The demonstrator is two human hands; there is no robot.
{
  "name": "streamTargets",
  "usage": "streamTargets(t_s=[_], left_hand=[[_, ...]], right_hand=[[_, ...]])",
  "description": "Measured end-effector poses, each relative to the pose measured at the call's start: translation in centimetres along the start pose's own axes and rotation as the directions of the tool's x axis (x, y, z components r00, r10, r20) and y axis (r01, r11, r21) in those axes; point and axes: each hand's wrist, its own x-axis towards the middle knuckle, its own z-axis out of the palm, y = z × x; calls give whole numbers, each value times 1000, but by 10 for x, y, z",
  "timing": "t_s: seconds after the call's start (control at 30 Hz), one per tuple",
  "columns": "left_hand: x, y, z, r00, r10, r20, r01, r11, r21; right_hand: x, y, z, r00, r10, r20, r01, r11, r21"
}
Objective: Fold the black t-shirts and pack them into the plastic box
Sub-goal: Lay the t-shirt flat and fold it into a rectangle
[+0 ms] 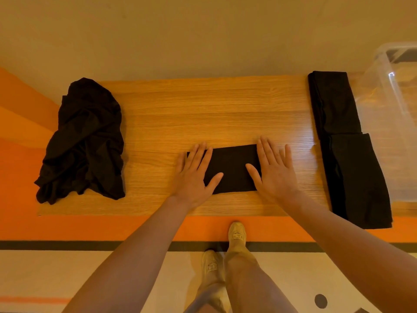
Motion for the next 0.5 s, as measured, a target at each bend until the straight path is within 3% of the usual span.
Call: streamTargets(t_s=[0.1,0.2,0.3,0.5], left_hand=[[3,13,-11,998,3,-70,-4,1000,-5],[10,30,-13,975,67,-212,-79,996,-49],[10,31,5,978,118,-172,-123,992,-18],[14,22,11,972,184,-144,-185,983,8]], right_hand=[[2,-14,-6,996,61,-63,-60,998,21],[5,-28,-6,986,-118,-121,122,992,26],[2,-23,4,976,-208,-59,211,976,46],[-11,-1,5,989,-138,-58,141,989,55]])
